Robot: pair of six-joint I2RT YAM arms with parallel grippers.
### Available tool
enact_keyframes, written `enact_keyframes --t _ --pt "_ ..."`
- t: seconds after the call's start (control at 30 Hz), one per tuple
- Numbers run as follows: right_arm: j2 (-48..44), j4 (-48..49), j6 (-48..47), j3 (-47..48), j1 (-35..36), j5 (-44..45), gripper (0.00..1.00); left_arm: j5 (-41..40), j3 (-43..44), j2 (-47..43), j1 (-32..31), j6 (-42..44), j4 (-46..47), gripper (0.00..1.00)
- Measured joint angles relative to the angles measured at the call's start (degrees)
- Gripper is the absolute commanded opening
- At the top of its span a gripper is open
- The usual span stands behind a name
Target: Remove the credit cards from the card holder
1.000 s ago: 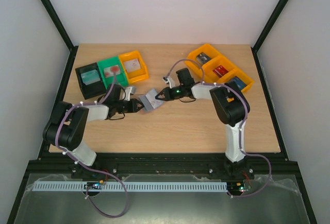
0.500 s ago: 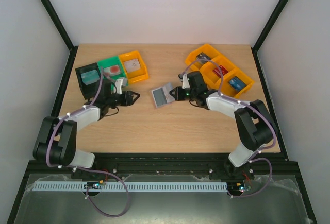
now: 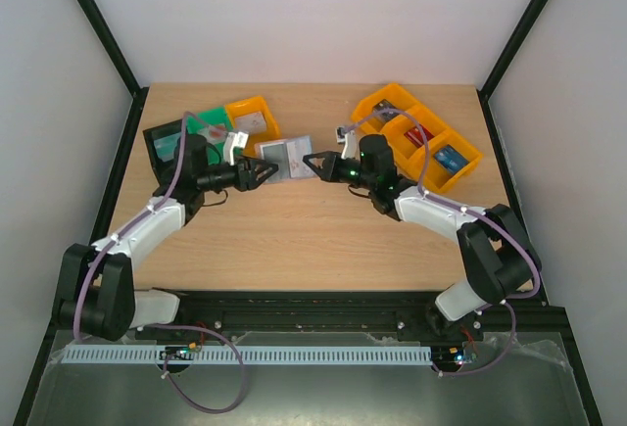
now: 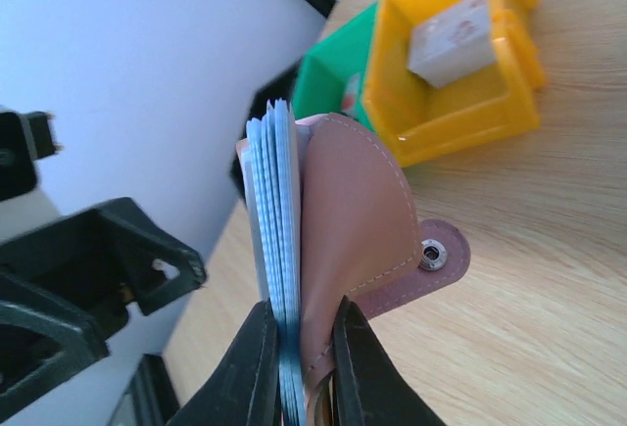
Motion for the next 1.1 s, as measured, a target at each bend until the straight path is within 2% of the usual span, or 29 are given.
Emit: enact_keyframes --t 0.27,0.7,0.93,1.1 --pt "-0.09 9.99 4.98 -1.22 1.55 -6.84 0.01 1.66 -0.07 -1.31 0.31 -1.77 0.31 0.42" --pt "-0.17 11.08 4.28 -0.94 4.52 -8.92 0.02 4.76 -0.07 -2.91 0.35 -4.13 2.49 0.35" --pt "1.51 13.60 4.68 0.09 4.85 -8.48 0.02 4.79 -0.09 -2.91 1.38 -6.12 4.09 0.23" --pt "3.50 17.05 6.29 0.59 4.85 -8.44 0.02 5.05 -0.26 -2.89 2.45 -9.73 6.29 0.22"
